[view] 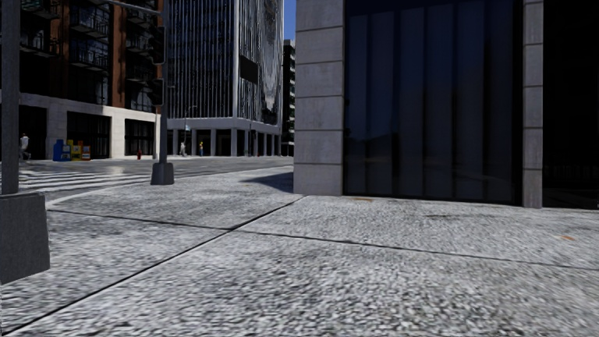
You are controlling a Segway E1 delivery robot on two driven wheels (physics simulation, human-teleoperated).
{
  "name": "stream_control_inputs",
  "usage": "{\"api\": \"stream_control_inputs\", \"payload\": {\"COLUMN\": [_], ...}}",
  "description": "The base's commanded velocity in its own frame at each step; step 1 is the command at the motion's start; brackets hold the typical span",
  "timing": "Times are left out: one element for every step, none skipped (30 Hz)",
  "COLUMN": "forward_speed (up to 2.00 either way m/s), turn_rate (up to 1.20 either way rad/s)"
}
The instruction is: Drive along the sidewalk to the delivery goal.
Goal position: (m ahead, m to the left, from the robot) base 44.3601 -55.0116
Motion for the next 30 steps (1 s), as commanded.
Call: {"api": "stream_control_inputs", "payload": {"forward_speed": [2.00,2.00,2.00,2.00,2.00,2.00,2.00,2.00,2.00,2.00,2.00,2.00,2.00,2.00,2.00,2.00,2.00,2.00,2.00,2.00,2.00,2.00,2.00,2.00,2.00,2.00,2.00,2.00,2.00,2.00], "turn_rate": [0.00,0.07,0.22,0.22,0.35,0.43,0.52,0.60,0.61,0.61,0.62,0.62,0.62,0.62,0.62,0.62,0.61,0.61,0.52,0.44,0.33,0.12,0.02,0.00,0.00,0.00,0.00,0.00,0.00,0.00]}}
